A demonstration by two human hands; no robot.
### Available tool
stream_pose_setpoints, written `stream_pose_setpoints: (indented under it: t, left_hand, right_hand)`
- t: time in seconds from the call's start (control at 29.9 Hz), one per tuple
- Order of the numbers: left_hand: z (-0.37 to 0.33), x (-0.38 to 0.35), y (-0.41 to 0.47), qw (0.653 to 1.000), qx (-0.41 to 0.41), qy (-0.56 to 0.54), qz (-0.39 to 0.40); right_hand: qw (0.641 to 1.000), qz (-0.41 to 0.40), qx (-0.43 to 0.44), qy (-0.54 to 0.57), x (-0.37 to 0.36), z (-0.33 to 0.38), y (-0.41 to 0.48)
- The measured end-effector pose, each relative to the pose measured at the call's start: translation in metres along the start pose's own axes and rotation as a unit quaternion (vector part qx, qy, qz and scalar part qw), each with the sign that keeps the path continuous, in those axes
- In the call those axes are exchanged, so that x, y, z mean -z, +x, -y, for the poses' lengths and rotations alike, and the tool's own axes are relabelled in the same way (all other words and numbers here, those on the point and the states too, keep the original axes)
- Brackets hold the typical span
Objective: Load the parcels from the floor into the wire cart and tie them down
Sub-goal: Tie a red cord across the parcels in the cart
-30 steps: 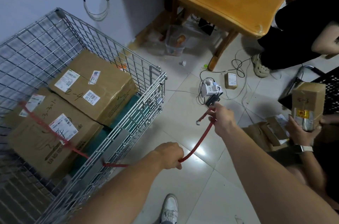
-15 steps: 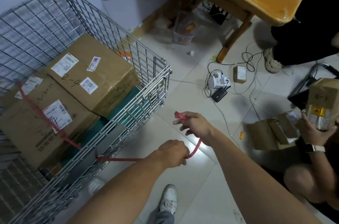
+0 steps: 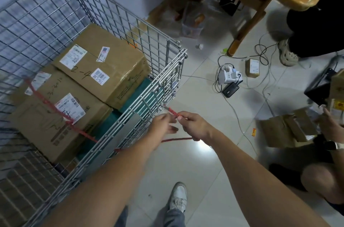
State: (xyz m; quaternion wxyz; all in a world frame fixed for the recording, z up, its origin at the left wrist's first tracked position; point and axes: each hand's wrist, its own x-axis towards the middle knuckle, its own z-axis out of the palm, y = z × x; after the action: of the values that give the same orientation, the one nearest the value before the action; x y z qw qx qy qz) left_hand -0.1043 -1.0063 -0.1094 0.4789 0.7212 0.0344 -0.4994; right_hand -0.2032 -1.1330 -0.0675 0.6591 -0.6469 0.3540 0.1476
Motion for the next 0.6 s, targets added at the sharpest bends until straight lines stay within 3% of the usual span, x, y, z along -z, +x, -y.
stream_pose_setpoints:
  t: [0.1,0.23,0.4,0.6]
  left_hand:
    - [-0.014,0.006,0.007,0.975,0.036,-0.221,-0.002]
    - [-0.01,0.005,0.013,0.944,0.027,-0.33,-0.011]
    - [0.016,-0.01,0.026,0.972,-0.041,-0.226,-0.058]
    - [0.033,-0.017,0.059,0.986,-0.104,-0.105,-0.078]
  right_hand:
    - [1.0,0.016,-0.023,0.002,-0.007,-0.009,0.009]
    - [0.998,0.013,-0.059,0.018,-0.008,-0.029,0.02]
    - [0.996,0.007,-0.085,0.01,-0.006,-0.063,0.033]
    - [0.997,-0.063,-0.027,0.023,-0.027,-0.082,0.073]
